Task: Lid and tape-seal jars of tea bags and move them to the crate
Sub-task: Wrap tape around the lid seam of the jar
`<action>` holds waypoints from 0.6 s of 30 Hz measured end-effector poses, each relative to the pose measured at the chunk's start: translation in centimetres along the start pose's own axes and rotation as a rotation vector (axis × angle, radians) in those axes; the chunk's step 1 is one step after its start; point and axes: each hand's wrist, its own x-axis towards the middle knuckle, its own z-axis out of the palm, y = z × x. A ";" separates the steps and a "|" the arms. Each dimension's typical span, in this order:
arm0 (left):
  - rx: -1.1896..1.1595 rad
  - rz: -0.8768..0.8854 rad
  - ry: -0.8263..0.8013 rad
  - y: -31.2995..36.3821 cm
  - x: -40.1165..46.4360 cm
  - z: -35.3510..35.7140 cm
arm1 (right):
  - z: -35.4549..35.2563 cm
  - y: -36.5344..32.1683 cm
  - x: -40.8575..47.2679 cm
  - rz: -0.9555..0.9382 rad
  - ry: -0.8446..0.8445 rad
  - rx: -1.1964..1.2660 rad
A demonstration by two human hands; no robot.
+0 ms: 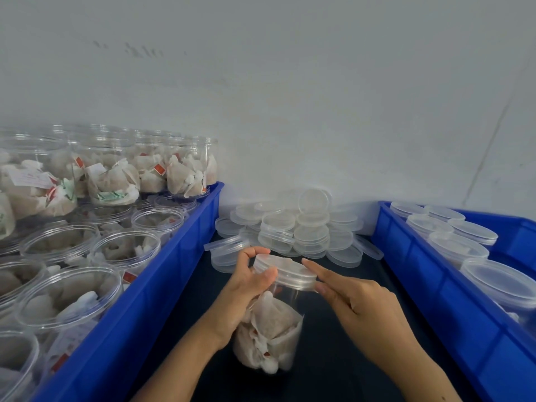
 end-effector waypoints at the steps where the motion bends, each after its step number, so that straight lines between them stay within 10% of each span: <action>1: -0.020 -0.005 -0.019 0.0 0.0 -0.3 | 0.0 0.0 0.0 0.001 0.008 -0.007; 13: 0.654 0.445 0.617 0.2 -0.9 2.6 | 0.6 -1.2 -0.1 0.062 0.098 -0.038; 18: 0.815 0.235 0.551 0.6 -1.9 4.3 | 0.9 -1.7 -0.1 0.076 0.101 -0.069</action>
